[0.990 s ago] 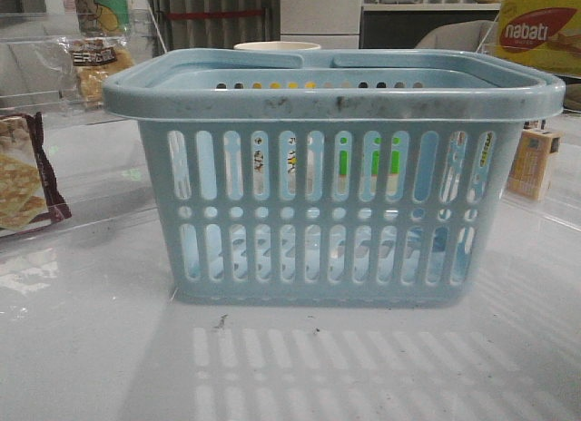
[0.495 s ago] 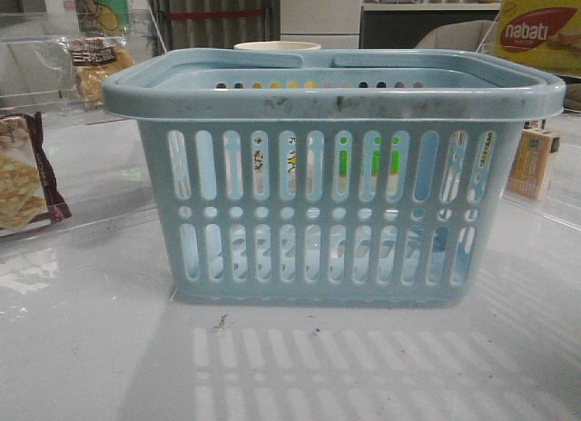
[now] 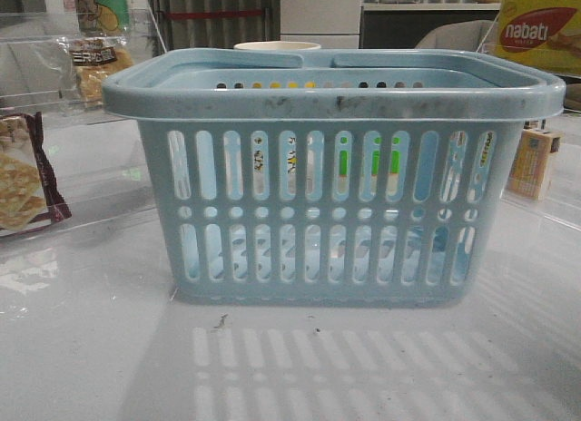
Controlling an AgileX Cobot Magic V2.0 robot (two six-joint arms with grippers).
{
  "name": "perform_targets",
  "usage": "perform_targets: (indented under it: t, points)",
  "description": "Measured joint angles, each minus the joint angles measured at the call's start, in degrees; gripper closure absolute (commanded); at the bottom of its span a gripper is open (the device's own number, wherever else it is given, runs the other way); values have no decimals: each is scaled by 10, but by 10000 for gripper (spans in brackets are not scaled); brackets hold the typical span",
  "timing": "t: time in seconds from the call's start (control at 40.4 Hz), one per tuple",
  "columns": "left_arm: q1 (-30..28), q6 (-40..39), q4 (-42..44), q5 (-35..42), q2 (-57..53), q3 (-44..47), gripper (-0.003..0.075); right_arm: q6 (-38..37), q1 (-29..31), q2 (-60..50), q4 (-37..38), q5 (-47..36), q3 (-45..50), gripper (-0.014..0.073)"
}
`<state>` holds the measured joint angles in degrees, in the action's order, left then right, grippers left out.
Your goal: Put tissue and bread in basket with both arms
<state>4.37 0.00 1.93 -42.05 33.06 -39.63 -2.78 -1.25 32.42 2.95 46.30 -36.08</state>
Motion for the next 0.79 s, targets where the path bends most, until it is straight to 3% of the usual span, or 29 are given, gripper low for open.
perform_targets:
  t: [0.297,0.52,0.792]
  points:
    - [9,6,-8,-1,0,0,121,0,0,2,5,-1,0,74]
    - [99,18,-19,-1,0,0,121,-22,16,49,40,1,-24,74]
    - [184,19,-19,-1,0,0,121,-29,86,189,45,-21,-109,74]
